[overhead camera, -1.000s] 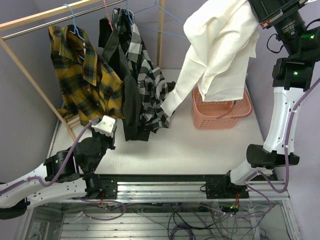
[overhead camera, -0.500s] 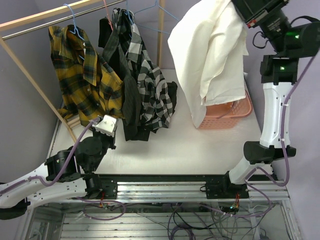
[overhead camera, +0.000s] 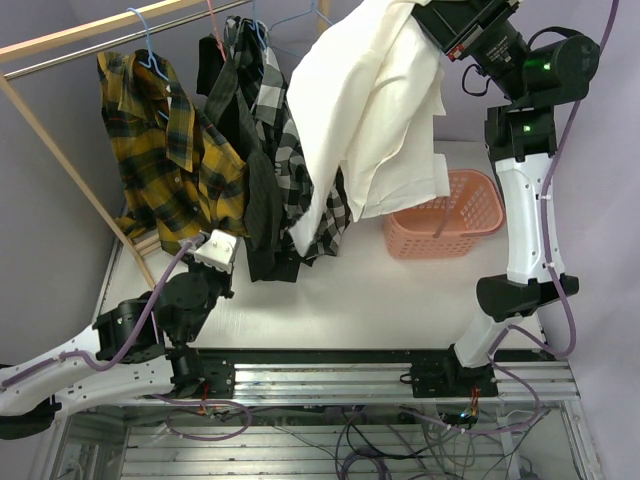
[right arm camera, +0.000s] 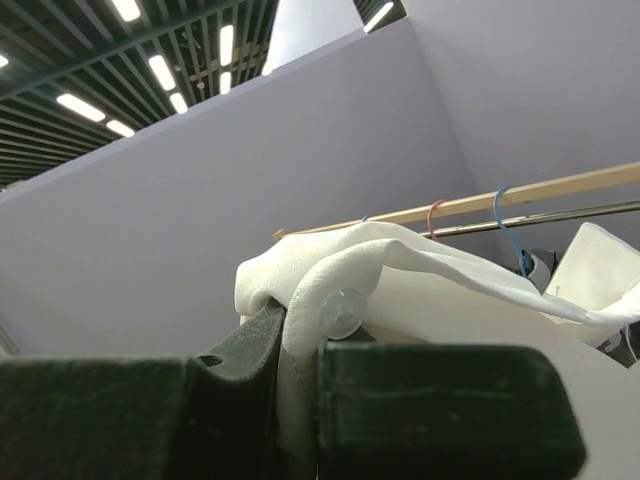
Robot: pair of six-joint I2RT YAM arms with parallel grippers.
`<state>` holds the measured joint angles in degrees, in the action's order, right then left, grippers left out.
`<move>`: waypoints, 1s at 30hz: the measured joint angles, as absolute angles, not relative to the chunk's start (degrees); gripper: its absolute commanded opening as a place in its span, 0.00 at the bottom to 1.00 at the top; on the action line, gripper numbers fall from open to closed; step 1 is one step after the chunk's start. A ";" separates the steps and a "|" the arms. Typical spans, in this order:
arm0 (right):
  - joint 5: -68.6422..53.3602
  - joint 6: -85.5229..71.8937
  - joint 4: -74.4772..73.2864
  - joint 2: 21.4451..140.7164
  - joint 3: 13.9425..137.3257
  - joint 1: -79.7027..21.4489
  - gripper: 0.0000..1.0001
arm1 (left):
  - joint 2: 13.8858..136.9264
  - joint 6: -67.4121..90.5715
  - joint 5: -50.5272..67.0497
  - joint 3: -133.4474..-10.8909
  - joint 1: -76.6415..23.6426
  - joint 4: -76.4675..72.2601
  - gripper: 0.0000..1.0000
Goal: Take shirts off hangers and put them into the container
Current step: Place the shirt in the bin.
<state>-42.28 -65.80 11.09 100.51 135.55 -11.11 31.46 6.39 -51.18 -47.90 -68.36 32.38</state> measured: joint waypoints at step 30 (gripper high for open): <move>-3.05 -26.98 -13.61 87.42 141.60 -0.47 0.00 | 32.42 6.17 -50.85 -47.11 -68.23 31.90 0.25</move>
